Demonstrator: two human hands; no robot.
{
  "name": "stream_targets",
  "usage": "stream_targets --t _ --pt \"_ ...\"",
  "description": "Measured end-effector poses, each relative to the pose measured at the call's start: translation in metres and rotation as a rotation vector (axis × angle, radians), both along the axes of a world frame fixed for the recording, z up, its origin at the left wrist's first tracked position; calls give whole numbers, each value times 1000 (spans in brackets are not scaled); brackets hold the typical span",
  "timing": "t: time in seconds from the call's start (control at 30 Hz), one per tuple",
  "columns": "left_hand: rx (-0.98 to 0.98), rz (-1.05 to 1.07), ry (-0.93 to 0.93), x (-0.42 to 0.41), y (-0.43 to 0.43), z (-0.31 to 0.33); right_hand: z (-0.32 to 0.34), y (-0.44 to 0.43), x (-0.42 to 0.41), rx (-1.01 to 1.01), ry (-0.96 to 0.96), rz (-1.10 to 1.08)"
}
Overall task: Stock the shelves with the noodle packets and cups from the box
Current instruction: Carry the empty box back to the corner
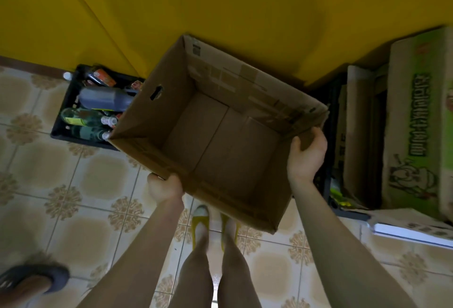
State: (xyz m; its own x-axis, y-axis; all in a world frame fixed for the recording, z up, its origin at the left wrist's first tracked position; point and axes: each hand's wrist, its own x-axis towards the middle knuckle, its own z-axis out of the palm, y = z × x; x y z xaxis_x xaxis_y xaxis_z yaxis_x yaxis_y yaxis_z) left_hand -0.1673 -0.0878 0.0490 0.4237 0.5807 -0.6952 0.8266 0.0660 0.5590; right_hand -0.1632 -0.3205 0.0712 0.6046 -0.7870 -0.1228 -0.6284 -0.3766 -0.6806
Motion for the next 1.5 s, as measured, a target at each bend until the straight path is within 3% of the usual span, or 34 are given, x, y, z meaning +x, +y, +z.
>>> stream_targets --t 0.07,0.23,0.63,1.0,1.5 --pt "-9 17 -12 0 -5 4 -1 1 -10 45 39 -82" --pt "-56 69 -39 5 -23 -3 -14 -8 -19 240 339 -223" --pt "-333 197 -11 12 -59 -53 -49 -44 26 119 357 -89" --pt "-338 191 4 12 -70 -97 -80 -52 20 209 393 -24" --pt "-352 317 -25 -8 -91 -90 -84 -54 -2 31 343 -40"
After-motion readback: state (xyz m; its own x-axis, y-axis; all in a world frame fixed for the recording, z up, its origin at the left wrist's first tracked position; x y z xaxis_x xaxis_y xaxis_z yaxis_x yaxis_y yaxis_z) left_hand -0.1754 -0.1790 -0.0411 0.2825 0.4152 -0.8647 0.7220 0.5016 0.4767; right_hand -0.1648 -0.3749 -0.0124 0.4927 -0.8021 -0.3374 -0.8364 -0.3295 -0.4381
